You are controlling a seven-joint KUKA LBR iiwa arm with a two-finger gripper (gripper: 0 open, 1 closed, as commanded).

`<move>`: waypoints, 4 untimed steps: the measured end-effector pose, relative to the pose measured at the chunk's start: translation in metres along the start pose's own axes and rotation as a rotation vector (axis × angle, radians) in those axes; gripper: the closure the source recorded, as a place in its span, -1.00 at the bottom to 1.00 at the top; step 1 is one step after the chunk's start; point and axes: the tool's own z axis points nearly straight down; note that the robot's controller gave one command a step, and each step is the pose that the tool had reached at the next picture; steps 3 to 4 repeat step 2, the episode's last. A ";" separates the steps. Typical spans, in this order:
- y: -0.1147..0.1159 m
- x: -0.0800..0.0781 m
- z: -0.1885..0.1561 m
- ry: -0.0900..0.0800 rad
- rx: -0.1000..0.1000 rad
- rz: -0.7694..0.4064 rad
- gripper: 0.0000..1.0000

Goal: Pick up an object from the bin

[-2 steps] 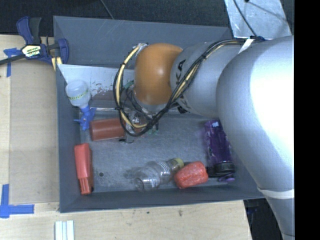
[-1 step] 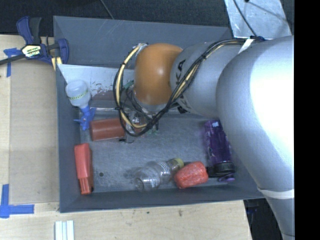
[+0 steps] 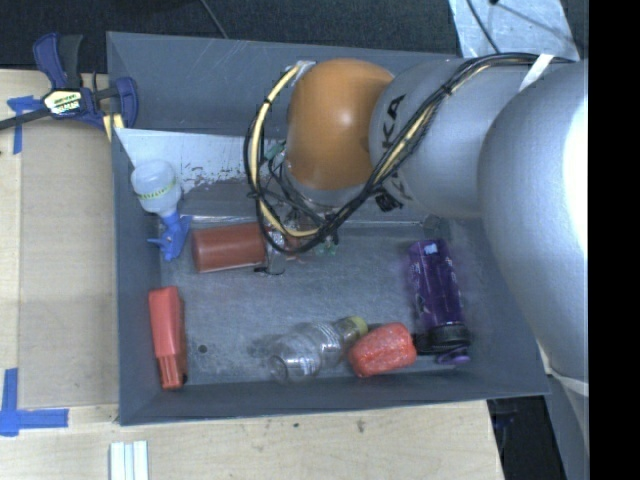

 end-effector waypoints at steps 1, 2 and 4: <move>0.001 -0.010 -0.021 -0.020 -0.003 0.012 1.00; -0.025 0.007 -0.119 -0.007 -0.001 0.001 1.00; -0.025 0.007 -0.119 -0.007 -0.001 0.001 1.00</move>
Offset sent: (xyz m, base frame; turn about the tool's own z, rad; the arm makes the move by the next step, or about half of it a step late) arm -0.0064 -0.0250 0.1190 0.0005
